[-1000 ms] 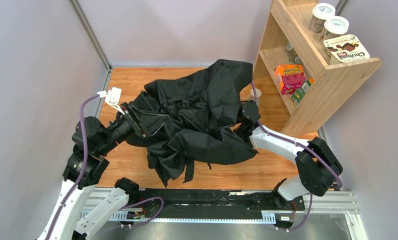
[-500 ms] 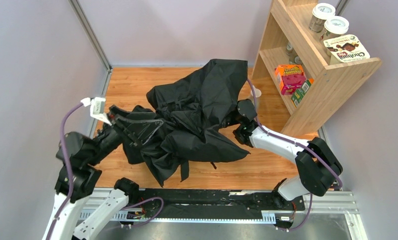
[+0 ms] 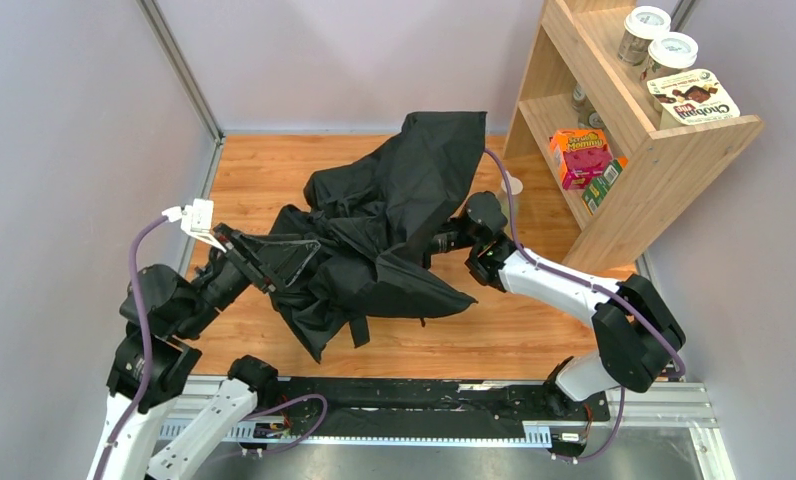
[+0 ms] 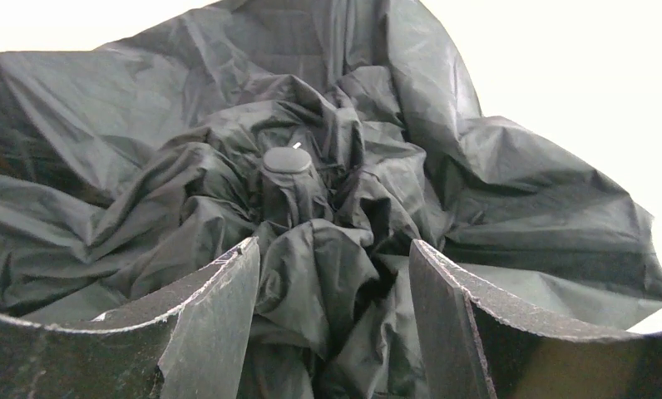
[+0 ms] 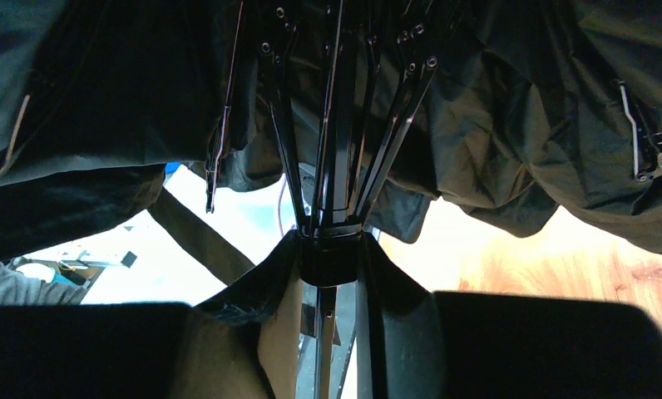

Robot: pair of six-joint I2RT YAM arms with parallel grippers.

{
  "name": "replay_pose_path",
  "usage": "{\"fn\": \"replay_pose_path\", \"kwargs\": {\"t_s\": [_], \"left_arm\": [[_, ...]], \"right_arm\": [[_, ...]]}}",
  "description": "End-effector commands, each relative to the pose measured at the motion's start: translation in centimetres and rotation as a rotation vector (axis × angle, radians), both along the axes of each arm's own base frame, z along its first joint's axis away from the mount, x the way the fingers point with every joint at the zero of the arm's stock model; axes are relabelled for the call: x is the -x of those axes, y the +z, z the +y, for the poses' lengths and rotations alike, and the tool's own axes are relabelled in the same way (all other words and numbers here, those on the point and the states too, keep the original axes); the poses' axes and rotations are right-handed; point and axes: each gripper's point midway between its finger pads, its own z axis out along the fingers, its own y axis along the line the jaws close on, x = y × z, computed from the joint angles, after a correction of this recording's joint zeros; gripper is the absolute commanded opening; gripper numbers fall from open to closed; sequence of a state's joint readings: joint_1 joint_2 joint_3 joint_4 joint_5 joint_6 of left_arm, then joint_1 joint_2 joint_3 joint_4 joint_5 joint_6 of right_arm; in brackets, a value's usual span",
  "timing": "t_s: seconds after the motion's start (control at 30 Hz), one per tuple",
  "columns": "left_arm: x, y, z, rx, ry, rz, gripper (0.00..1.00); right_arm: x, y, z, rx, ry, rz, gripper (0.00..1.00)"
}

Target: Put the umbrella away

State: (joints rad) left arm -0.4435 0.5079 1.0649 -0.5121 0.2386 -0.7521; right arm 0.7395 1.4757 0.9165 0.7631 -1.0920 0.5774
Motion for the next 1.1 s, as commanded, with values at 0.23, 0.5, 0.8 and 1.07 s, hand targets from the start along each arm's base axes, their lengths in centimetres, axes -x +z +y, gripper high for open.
{"fn": "replay_pose_path", "kwargs": {"t_s": [0.23, 0.5, 0.8, 1.07], "left_arm": [[-1.7, 0.9, -3.2, 0.135, -0.126, -0.028, 0.73], [-3.7, 0.3, -4.8, 0.140, -0.164, -0.048, 0.73], [-4.4, -3.3, -5.9, 0.008, -0.215, 0.057, 0.74], [-5.7, -3.6, -6.7, 0.029, -0.222, 0.062, 0.30]], "right_arm": [[0.0, 3.7, 0.7, -0.082, -0.018, -0.134, 0.00], [0.4, 2.7, 1.3, -0.016, -0.030, -0.148, 0.00], [-0.7, 4.0, 1.0, 0.025, -0.153, -0.197, 0.00], [0.1, 3.9, 1.4, 0.077, -0.163, -0.250, 0.00]]}}
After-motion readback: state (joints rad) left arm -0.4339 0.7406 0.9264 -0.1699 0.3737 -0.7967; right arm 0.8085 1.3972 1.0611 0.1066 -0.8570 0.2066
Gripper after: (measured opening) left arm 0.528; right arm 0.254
